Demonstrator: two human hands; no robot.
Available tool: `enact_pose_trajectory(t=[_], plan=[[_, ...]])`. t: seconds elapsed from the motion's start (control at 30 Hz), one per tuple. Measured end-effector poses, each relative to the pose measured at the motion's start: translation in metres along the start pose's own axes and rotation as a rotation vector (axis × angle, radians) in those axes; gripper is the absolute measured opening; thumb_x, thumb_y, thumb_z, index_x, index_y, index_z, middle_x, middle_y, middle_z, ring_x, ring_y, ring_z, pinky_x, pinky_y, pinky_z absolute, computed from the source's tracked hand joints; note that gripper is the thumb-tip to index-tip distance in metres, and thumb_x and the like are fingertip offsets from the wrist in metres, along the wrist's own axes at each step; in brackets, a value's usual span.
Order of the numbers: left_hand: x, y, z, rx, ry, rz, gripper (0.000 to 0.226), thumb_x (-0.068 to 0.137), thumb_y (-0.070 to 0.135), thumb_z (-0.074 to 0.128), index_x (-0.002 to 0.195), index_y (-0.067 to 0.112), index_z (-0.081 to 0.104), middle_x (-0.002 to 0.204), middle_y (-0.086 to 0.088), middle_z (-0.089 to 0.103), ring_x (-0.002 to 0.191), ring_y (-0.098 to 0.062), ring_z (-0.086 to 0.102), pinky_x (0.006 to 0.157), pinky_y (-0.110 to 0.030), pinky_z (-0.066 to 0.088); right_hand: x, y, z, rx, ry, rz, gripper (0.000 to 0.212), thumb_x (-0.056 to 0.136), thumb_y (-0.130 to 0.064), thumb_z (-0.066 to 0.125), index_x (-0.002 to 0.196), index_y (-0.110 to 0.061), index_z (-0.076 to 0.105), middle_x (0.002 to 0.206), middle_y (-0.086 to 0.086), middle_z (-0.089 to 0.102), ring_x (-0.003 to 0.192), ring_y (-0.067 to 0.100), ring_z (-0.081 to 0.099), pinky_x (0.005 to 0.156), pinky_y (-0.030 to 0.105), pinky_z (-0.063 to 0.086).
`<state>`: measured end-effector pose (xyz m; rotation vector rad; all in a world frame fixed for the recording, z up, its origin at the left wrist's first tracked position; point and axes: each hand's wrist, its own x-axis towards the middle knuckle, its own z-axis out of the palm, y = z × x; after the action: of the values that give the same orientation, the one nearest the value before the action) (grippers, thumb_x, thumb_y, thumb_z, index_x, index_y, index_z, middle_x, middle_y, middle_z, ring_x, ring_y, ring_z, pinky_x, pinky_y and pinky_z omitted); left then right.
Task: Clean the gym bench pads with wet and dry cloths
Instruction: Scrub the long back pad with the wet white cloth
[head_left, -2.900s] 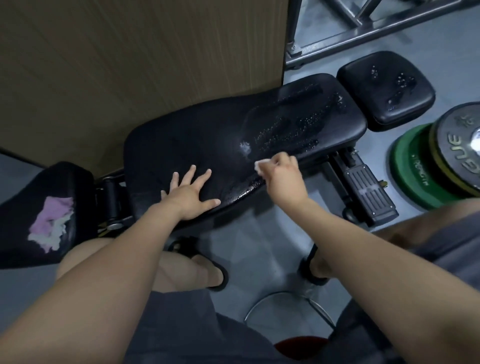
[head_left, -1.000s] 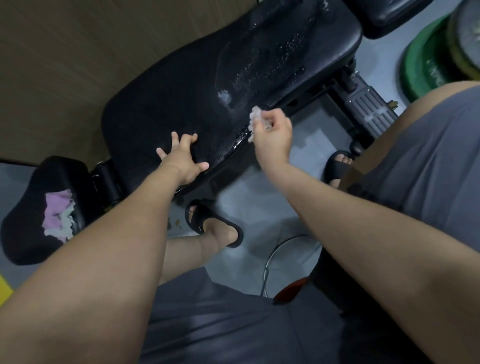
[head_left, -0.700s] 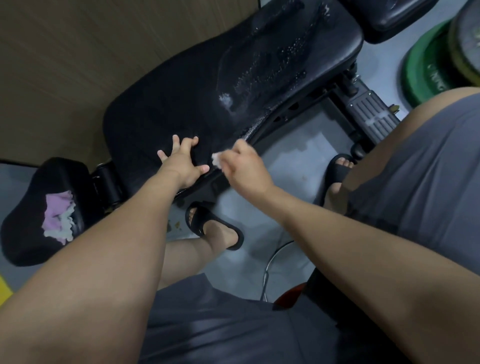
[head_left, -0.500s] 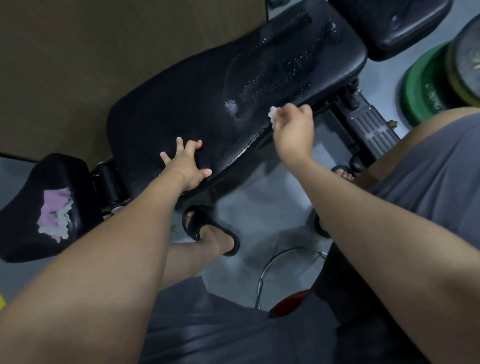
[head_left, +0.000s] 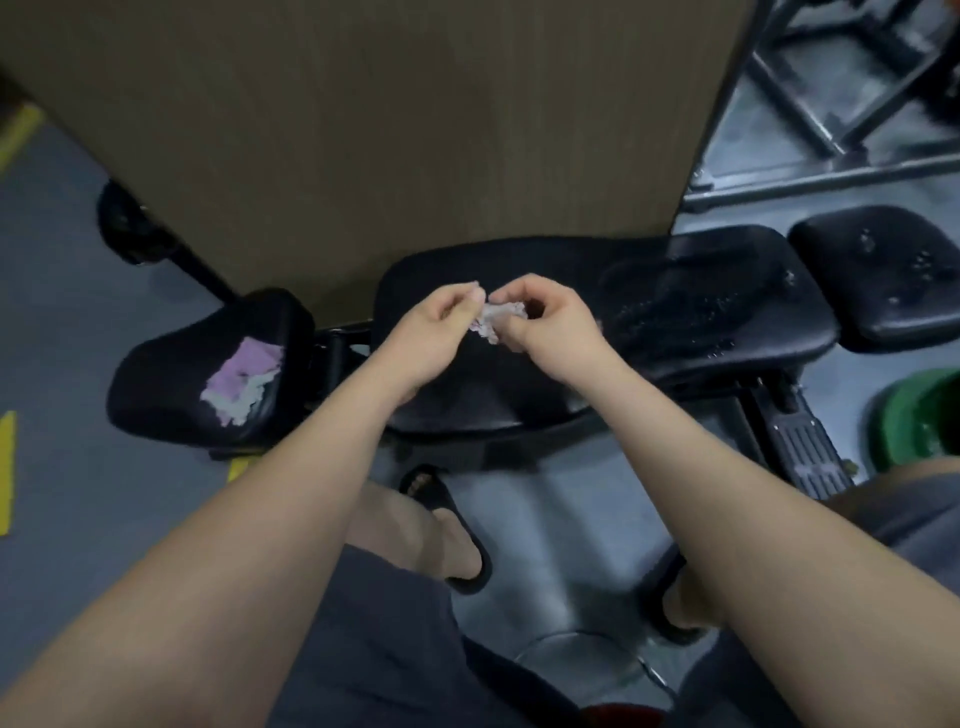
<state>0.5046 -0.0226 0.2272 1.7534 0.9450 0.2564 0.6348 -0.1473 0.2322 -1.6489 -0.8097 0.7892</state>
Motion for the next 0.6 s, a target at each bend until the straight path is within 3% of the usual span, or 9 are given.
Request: enact_pose_trajectory(t=[0.07, 0.17, 0.27, 0.33, 0.43, 0.53, 0.6], plan=[[-0.015, 0.0, -0.036, -0.094, 0.02, 0.07, 0.051, 0.079, 0.071, 0.061, 0.123, 0.045, 0.066, 0.125, 0.013, 0.067, 0.118, -0.007, 0.059, 0.111, -0.042, 0.045, 0.007, -0.032, 0.025, 0.104, -0.083, -0.018, 0.019, 0.089, -0.003, 0.071, 0.104, -0.013, 0.067, 0.088, 0.006, 0.069, 0.072, 0.017, 0.062, 0.07, 0.034, 0.055], [-0.047, -0.015, -0.097, -0.233, 0.087, 0.099, 0.027, 0.091, 0.046, 0.068, 0.104, 0.023, 0.073, 0.109, -0.009, 0.071, 0.106, -0.025, 0.064, 0.109, -0.054, 0.047, 0.017, -0.072, 0.079, 0.118, -0.197, -0.09, 0.024, 0.085, 0.0, 0.075, 0.104, -0.011, 0.065, 0.093, 0.008, 0.068, 0.08, 0.021, 0.066, 0.083, 0.046, 0.06], [-0.093, -0.04, -0.157, -0.421, 0.25, 0.069, 0.012, 0.099, 0.02, 0.064, 0.098, 0.008, 0.06, 0.108, -0.022, 0.067, 0.112, -0.039, 0.066, 0.104, -0.049, 0.051, 0.018, -0.103, 0.151, 0.03, -0.35, -0.131, 0.02, 0.085, -0.003, 0.078, 0.1, -0.004, 0.064, 0.081, 0.008, 0.065, 0.069, 0.018, 0.064, 0.072, 0.037, 0.057], [-0.13, -0.057, -0.192, -0.59, 0.355, 0.03, 0.017, 0.093, 0.016, 0.065, 0.099, 0.006, 0.052, 0.105, -0.025, 0.062, 0.105, -0.04, 0.065, 0.096, -0.047, 0.053, 0.01, -0.12, 0.206, -0.031, -0.491, -0.171, 0.016, 0.085, -0.005, 0.079, 0.092, -0.007, 0.065, 0.074, 0.009, 0.065, 0.063, 0.016, 0.062, 0.066, 0.03, 0.054], [-0.187, -0.09, -0.238, -0.877, 0.39, -0.05, 0.031, 0.084, 0.016, 0.051, 0.104, -0.003, 0.064, 0.108, -0.027, 0.062, 0.104, -0.037, 0.062, 0.093, -0.045, 0.053, -0.014, -0.138, 0.289, -0.111, -0.704, -0.232, 0.011, 0.086, -0.003, 0.077, 0.087, -0.005, 0.066, 0.073, 0.012, 0.065, 0.058, 0.012, 0.059, 0.062, 0.026, 0.052], [-0.238, -0.13, -0.271, -1.104, 0.442, -0.167, 0.06, 0.078, 0.013, 0.041, 0.131, -0.013, 0.054, 0.128, -0.031, 0.058, 0.117, -0.043, 0.06, 0.099, -0.052, 0.055, -0.043, -0.138, 0.364, -0.269, -0.834, -0.418, 0.012, 0.084, -0.01, 0.078, 0.082, -0.013, 0.066, 0.07, -0.001, 0.066, 0.056, 0.005, 0.055, 0.057, 0.021, 0.047], [-0.266, -0.158, -0.287, -1.169, 0.519, -0.232, 0.054, 0.083, 0.009, 0.032, 0.127, -0.012, 0.056, 0.12, -0.026, 0.066, 0.107, -0.036, 0.069, 0.095, -0.047, 0.058, -0.059, -0.129, 0.406, -0.367, -0.917, -0.52, 0.009, 0.08, -0.014, 0.074, 0.078, -0.019, 0.067, 0.069, -0.009, 0.065, 0.061, 0.002, 0.056, 0.06, 0.021, 0.046]])
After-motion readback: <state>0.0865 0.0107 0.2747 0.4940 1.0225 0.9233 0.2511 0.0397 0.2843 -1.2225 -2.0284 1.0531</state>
